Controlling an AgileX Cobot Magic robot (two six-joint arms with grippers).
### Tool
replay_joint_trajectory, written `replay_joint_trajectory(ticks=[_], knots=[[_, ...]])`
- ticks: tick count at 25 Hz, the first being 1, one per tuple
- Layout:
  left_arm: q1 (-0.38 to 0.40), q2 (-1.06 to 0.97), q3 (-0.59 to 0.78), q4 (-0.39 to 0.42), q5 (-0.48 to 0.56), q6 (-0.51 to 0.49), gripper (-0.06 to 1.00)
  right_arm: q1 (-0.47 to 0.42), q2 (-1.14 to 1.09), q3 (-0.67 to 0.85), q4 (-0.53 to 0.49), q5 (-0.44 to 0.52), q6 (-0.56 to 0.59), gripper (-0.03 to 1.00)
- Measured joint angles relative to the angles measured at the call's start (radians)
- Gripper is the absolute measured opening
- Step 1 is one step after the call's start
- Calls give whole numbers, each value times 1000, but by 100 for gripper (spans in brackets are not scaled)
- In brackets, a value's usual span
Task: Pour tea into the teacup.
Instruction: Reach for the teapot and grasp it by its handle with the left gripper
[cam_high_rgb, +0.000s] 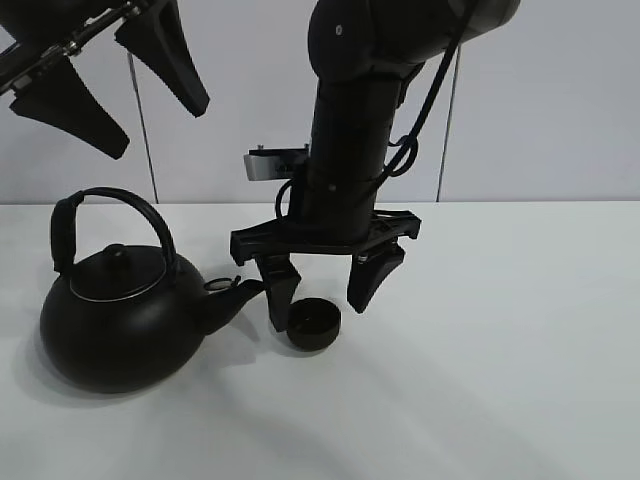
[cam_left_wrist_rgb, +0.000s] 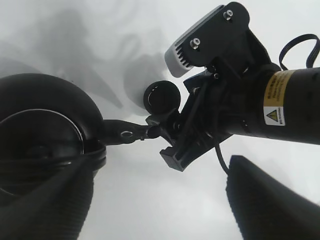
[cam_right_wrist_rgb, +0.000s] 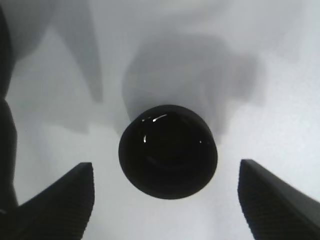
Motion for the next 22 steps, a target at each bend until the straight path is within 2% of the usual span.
replay_joint_trajectory(ticks=[8,22], knots=[[0,0,0,0,-1,0,54,-21,-43,0,0,40,13,55],[0,0,0,0,-2,0,54,-176,-262,2,35,97,21,55]])
